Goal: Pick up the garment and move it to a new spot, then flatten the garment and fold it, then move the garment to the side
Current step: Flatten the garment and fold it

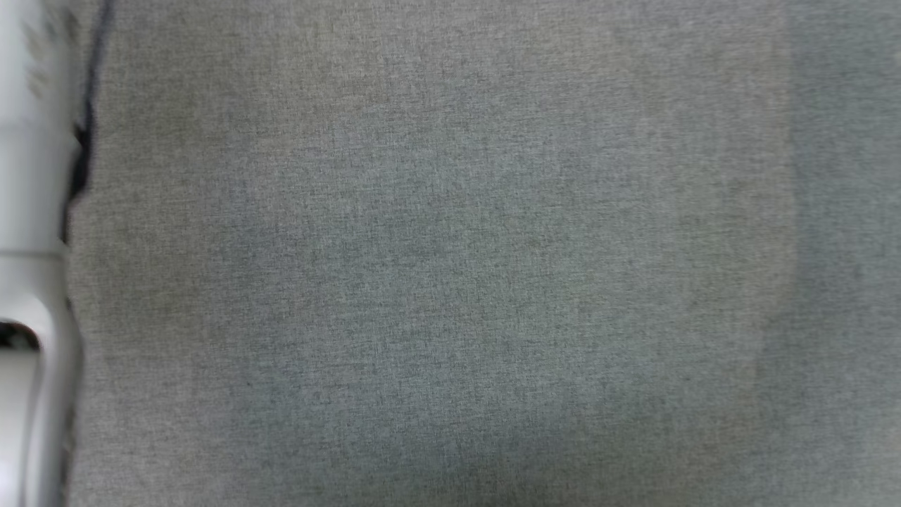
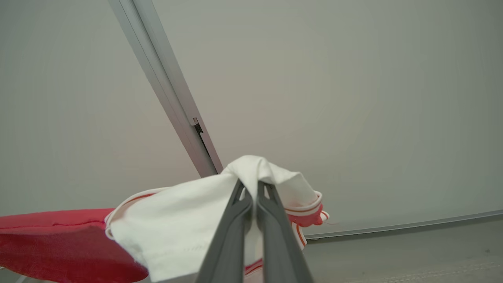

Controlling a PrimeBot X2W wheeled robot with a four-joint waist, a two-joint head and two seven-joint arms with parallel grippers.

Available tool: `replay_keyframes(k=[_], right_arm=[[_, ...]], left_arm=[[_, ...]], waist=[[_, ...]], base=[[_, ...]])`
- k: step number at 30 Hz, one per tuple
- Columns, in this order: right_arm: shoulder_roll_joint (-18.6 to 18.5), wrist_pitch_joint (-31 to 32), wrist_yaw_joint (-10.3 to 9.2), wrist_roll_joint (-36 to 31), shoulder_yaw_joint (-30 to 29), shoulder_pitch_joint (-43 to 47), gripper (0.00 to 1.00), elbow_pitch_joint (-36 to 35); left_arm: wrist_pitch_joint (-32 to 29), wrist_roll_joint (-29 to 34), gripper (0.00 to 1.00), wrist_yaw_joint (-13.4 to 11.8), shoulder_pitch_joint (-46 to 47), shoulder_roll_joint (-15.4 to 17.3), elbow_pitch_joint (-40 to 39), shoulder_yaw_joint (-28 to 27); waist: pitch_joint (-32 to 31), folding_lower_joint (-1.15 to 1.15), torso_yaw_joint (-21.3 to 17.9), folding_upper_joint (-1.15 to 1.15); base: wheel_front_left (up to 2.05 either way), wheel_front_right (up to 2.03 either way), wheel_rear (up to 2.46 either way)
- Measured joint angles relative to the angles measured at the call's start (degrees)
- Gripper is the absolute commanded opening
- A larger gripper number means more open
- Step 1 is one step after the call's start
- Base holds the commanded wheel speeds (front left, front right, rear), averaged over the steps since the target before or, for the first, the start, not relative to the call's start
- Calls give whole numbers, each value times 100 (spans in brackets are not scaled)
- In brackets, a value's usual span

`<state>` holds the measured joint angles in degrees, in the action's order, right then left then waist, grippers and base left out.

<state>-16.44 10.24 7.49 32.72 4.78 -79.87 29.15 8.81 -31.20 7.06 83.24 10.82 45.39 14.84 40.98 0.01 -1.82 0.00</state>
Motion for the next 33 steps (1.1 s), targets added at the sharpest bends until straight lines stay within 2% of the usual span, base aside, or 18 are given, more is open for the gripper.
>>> replay_keyframes(k=[4,9,13,17,23,28,33], right_arm=[[18,-563,0,766,275,1289,0,-289],[-280,-1045,0,1577,615,3218,0,-1055],[-498,-1348,0,1946,613,4851,0,-1283],[-534,-1486,0,2145,542,6156,0,-1370],[-364,-1619,0,2243,305,7913,0,-1414],[-77,-1703,0,2323,54,8973,0,-1853],[-98,-1552,0,2203,-280,9251,0,-2440]], left_arm=[[389,-294,0,31,-1013,-3,21,149],[586,-683,0,37,-2798,227,-820,470],[620,-744,0,37,-4557,324,-1437,504],[634,-781,0,4,-6223,107,-2288,321],[631,-677,0,-356,-8426,-233,-3201,267],[512,-760,0,-623,-9507,-375,-3914,402],[26,-668,0,-848,-9677,-218,-4613,547]], waist=[[-220,0,-36,0],[-650,0,-59,0],[-1173,0,-41,0],[-1780,0,-13,0],[-2675,0,38,0],[-3152,0,124,0],[-3106,-1,216,0]], base=[[0,0,0],[0,0,0],[0,0,0],[0,0,0],[0,0,0],[0,0,0],[0,0,0]])
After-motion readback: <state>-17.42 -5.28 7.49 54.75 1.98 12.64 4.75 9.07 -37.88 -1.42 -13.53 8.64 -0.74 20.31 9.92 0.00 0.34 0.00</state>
